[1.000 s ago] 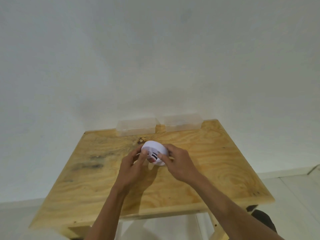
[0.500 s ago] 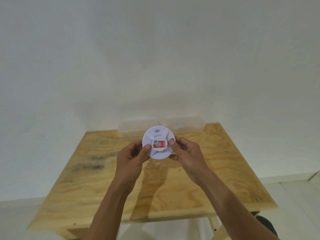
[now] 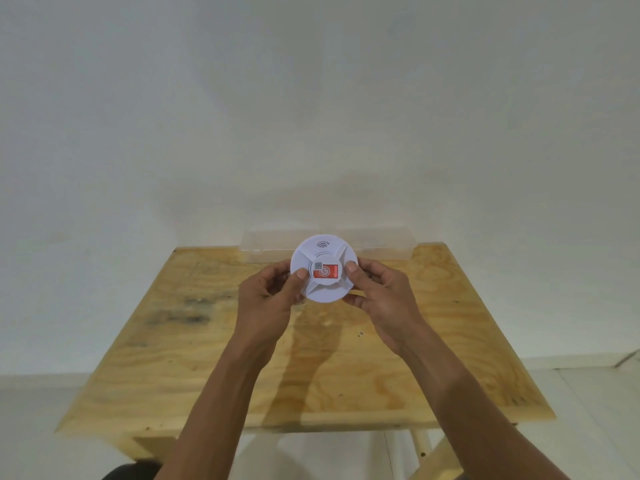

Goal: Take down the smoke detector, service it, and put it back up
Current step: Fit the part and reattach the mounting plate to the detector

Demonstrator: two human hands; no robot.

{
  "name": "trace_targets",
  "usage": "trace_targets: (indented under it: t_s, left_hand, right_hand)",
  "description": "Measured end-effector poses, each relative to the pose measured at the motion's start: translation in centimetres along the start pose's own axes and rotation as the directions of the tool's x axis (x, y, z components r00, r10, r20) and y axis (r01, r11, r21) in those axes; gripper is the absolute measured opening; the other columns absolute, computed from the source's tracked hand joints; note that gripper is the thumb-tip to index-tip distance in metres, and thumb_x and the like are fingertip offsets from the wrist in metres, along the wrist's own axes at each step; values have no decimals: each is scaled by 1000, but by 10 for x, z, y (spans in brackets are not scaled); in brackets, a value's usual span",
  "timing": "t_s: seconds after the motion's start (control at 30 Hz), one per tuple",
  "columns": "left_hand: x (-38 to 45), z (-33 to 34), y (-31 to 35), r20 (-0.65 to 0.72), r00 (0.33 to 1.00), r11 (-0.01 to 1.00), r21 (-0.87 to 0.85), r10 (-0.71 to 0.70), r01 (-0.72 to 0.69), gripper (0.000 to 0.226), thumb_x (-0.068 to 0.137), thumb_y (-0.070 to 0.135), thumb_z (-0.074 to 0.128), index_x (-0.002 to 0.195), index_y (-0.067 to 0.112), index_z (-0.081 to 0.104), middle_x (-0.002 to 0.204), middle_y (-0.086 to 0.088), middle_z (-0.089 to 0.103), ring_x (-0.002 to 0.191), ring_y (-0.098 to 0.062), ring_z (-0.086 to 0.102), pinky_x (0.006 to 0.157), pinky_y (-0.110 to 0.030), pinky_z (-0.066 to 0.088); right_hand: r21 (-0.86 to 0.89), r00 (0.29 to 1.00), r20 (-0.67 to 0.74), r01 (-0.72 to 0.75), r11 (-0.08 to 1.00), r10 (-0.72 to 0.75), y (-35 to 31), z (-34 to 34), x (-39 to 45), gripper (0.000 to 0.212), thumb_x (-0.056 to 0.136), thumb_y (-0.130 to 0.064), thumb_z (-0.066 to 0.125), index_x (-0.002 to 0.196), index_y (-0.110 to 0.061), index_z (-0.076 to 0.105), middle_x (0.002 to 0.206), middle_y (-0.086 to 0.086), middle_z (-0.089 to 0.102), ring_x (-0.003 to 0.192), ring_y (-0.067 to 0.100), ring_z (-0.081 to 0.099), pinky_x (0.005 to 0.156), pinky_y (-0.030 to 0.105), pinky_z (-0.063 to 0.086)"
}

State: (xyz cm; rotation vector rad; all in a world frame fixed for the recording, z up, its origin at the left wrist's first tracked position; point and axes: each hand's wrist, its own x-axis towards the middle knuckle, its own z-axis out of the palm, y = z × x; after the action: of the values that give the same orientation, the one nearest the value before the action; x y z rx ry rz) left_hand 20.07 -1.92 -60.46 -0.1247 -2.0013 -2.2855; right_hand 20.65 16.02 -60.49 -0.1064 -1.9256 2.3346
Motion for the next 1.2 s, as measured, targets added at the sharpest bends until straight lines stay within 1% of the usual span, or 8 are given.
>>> trace_targets:
  t_s: [0.1,0.33,0.43,0.5,0.87,1.03,1.1,1.2]
  left_hand:
    - [0,2,2,-6,1000,1000,-2,2,-2,17,93,13,68,109,17,73,100,-8,78,101,-36,71,88,-47,60]
    - [-1,6,3,-10,1000,1000,-3,-5,5,19,94,13,68,112,15,73,101,-8,78,102,-33,72,88,-45,60]
    - [-2,7,6,-3,1000,1000,-8,-11,11,18,94,12,68,110,17,72,100,-6,79,99,-28,73,85,-40,61]
    - [-2,7,7,3,1000,1000,-10,-6,6,17,94,12,67,109,18,72,99,-5,79,98,-26,74,83,-38,60]
    - [-4,10,11,3,1000,1000,6,9,-9,16,94,13,68,104,23,73,99,-8,78,101,-34,71,89,-47,60]
    - [-4,10,11,3,1000,1000,17,15,-15,16,94,13,68,105,23,73,99,-6,79,101,-32,72,90,-50,59]
    - [-4,9,11,-1,1000,1000,22,16,-16,16,93,14,68,105,25,73,99,-6,79,102,-34,71,91,-52,58]
    - [-4,9,12,-5,1000,1000,22,14,-14,16,93,13,68,104,25,73,98,-5,79,101,-33,72,91,-52,58]
  right_hand:
    - [2,1000,7,-3,1000,3,-1,-1,1,21,93,-22,66,109,-10,73,106,16,74,104,32,70,89,46,58]
    - [30,1000,17,-16,999,16,-7,-1,-1,24,94,-20,64,111,-4,71,102,11,75,95,24,70,89,46,55]
    - [39,1000,6,-8,999,7,-9,-1,-2,22,95,-18,63,109,-3,71,98,10,74,93,23,70,85,43,55]
    - [45,1000,1,-3,999,3,-9,-2,-3,22,95,-18,63,108,-3,72,97,9,74,92,23,69,85,43,55]
    - [31,1000,-15,0,1000,0,-11,-3,-3,20,94,-19,64,107,-5,73,101,12,74,94,24,69,87,46,55]
    - [29,1000,-16,-1,1000,2,-12,-2,-3,20,94,-18,64,107,-5,73,99,11,74,93,24,69,87,46,54]
    - [31,1000,-13,0,1000,0,-12,-1,-4,20,94,-18,64,106,-5,73,98,11,74,92,23,69,87,46,54]
    - [25,1000,-12,1,1000,-1,-13,-1,-4,20,95,-18,63,107,-5,73,99,11,74,93,24,70,88,46,55]
